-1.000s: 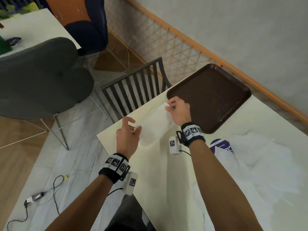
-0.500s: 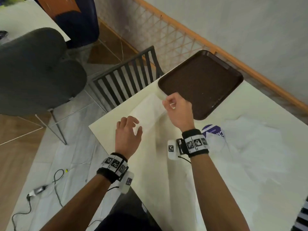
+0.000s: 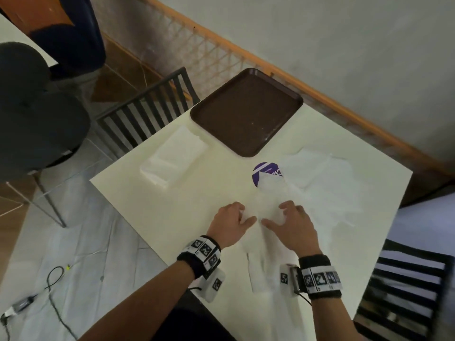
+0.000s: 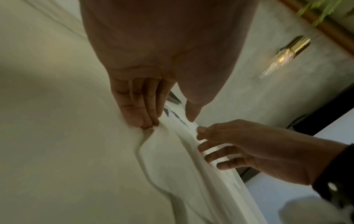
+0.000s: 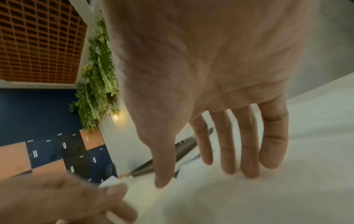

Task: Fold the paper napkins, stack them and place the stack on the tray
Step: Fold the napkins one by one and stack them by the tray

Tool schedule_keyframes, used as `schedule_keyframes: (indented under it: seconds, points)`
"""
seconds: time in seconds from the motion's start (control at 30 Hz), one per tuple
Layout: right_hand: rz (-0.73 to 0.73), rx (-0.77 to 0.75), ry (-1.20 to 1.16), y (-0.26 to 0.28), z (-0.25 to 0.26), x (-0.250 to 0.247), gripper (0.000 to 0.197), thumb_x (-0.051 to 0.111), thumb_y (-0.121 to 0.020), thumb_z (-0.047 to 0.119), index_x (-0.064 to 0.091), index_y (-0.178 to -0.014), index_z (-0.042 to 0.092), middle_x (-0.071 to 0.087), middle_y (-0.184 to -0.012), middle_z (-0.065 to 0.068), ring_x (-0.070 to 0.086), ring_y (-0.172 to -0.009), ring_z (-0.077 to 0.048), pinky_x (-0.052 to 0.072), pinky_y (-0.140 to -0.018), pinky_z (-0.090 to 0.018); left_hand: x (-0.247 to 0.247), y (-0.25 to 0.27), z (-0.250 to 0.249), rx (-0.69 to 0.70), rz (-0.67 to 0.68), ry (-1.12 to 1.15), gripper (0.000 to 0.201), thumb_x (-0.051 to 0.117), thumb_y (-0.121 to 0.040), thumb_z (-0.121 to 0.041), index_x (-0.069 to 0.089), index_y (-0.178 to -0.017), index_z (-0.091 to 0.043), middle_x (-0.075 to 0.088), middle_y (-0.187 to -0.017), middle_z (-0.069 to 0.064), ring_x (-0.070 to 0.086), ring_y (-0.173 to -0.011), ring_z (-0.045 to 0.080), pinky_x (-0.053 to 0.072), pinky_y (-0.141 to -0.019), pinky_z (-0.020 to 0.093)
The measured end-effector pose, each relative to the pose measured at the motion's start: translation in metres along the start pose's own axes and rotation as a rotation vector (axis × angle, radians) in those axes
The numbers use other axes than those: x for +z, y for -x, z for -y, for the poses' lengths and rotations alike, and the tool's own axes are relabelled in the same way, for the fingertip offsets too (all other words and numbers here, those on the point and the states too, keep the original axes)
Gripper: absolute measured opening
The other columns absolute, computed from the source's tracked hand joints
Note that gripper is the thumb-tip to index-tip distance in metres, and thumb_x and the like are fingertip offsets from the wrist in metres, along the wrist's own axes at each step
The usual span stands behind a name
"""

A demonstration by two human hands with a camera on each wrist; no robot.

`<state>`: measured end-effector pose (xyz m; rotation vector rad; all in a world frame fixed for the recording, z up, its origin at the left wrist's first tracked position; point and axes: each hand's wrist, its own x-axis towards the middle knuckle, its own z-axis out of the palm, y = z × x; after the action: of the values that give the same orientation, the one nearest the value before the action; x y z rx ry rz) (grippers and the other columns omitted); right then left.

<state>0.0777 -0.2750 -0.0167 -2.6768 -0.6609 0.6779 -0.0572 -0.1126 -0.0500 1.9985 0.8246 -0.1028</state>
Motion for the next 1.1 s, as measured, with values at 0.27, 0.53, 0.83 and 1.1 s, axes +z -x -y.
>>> schedule_keyframes:
  seconds: [0.27, 0.53, 0.83, 1.1]
  points:
    - [-0.052, -0.006, -0.051, 0.007, -0.009, 0.033, 0.058, 0.084, -0.085, 0.044, 0.052, -0.132, 0.033, 0.062, -0.112, 0.01, 0.054, -0.115, -0.027, 0.048, -0.096, -0.045, 0.012, -0.001, -0.012, 0.037, -0.13, 0.124, 0.033, 0.083, -0.089, -0.019, 0.073, -0.119, -0.027, 0.071, -0.083, -0.008, 0.071, -0.074, 0.012, 0.06, -0.083, 0.032]
    - [-0.205, -0.131, -0.252, 0.015, -0.016, 0.022, 0.047, 0.083, -0.089, 0.051, 0.06, -0.127, 0.034, 0.063, -0.115, 0.011, 0.055, -0.109, -0.021, 0.047, -0.093, -0.042, -0.018, 0.011, -0.036, 0.312, -0.231, 0.093, 0.023, 0.075, -0.094, -0.006, 0.085, -0.097, -0.027, 0.073, -0.091, -0.001, 0.071, -0.076, 0.01, 0.06, -0.082, 0.03]
    - [0.042, -0.153, -0.691, 0.023, 0.027, -0.028, 0.039, 0.038, -0.106, 0.072, 0.041, -0.144, 0.064, 0.07, -0.127, 0.004, 0.069, -0.114, -0.02, 0.052, -0.103, -0.041, -0.11, 0.044, -0.077, 0.439, -0.403, 0.254, 0.019, 0.072, -0.1, -0.007, 0.082, -0.109, -0.02, 0.072, -0.108, -0.003, 0.075, -0.093, 0.015, 0.06, -0.089, 0.026]
    - [0.333, -0.045, -1.312, 0.0, 0.091, -0.014, 0.04, 0.045, -0.109, 0.064, 0.044, -0.149, 0.062, 0.082, -0.12, 0.006, 0.076, -0.116, -0.026, 0.052, -0.107, -0.045, -0.168, 0.063, -0.083, 0.446, -0.514, 0.391, 0.016, 0.07, -0.102, -0.008, 0.08, -0.113, -0.014, 0.076, -0.115, 0.0, 0.073, -0.111, 0.015, 0.059, -0.096, 0.026]
